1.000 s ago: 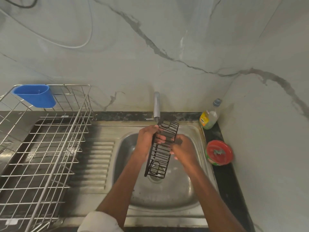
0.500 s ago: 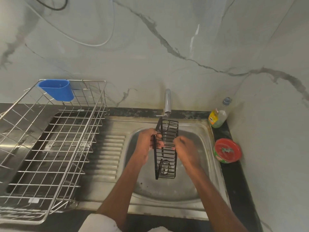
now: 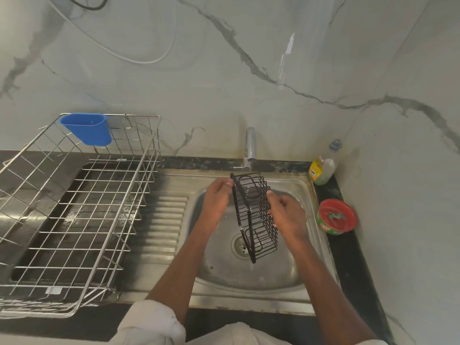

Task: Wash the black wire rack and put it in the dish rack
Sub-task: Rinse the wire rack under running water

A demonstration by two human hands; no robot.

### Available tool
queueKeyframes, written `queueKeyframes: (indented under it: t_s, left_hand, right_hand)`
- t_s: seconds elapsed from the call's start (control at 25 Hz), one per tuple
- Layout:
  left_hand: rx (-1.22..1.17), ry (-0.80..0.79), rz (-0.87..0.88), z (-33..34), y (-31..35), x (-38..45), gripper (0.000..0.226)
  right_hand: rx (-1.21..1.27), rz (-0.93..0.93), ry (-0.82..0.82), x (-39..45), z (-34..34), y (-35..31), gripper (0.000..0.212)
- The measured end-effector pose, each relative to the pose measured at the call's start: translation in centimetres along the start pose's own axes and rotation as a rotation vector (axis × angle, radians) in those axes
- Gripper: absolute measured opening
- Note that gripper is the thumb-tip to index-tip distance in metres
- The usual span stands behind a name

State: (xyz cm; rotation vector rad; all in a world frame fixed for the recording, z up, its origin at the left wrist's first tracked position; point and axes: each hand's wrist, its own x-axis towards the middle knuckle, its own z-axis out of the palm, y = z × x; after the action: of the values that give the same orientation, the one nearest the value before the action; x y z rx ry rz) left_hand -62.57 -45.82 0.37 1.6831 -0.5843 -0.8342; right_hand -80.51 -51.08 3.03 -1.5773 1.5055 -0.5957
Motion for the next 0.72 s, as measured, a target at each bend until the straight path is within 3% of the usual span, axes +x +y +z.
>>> queueKeyframes:
  t_s: [0.16, 0.28, 0.44, 0.6, 0.72]
  left_hand:
    - [0.066, -0.063, -0.075, -0.3, -0.3, 3.1, 0.051]
    - [0.231, -0.075, 0.011, -0.2, -0.2, 5.1, 0.021]
    - [0.385, -0.002, 0.061, -0.9, 0.3, 6.2, 0.02]
    - [0.572, 0.124, 0.068, -2.2, 0.2, 4.7, 0.024]
    - [0.564, 0.202, 0.039, -3.6, -0.3, 4.0, 0.025]
  right_hand:
    - [0.148, 0.024, -0.049, 2.1, -0.2, -1.3, 0.046]
    - [0.227, 0.031, -0.107, 4.1, -0.8, -1.7, 0.034]
    - [0.3, -0.037, -0.133, 5.2, -0.3, -3.7, 0.018]
    - [0.298, -0.033, -0.161, 5.9, 1.5, -4.7, 0.04]
    - [0.302, -0.059, -0.308, 4.3, 2.9, -4.1, 0.057]
